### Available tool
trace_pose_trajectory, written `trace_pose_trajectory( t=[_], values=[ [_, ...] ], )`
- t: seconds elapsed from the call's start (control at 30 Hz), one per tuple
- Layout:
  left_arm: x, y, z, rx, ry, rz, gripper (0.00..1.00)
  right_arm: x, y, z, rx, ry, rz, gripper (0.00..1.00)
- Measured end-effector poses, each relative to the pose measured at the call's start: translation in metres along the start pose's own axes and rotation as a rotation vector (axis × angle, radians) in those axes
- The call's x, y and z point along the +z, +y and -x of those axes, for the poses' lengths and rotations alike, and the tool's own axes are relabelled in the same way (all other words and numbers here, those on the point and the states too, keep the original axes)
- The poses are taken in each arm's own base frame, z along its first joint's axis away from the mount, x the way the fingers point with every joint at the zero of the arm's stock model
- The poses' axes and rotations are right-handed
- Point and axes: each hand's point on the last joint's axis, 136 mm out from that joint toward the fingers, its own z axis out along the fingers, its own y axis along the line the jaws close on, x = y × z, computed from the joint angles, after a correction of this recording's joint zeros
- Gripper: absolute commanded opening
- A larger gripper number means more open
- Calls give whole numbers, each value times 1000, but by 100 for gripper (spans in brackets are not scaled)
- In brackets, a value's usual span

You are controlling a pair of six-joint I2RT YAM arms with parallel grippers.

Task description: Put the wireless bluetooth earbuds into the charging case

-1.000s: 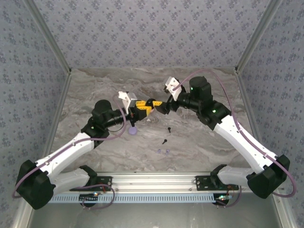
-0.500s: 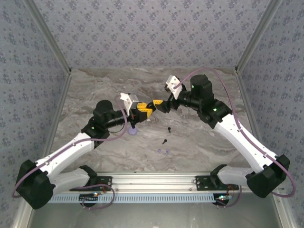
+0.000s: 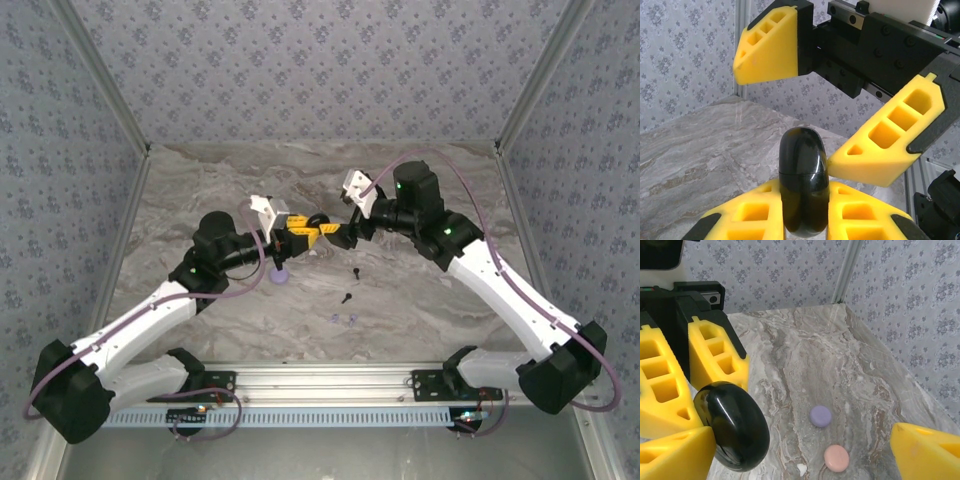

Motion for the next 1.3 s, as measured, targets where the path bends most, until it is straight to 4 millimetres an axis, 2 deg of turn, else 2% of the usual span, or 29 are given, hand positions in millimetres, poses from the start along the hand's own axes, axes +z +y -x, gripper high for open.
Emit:
trace_pose_trajectory(
  t=[0.7,1.3],
  values=[
    [0,6,-2,-7,6,35,0,4,-8,-1,17,31,-7,91],
    [1,0,-5,-11,18,9,0,2,-21,1,20,33,-51,91]
  ],
)
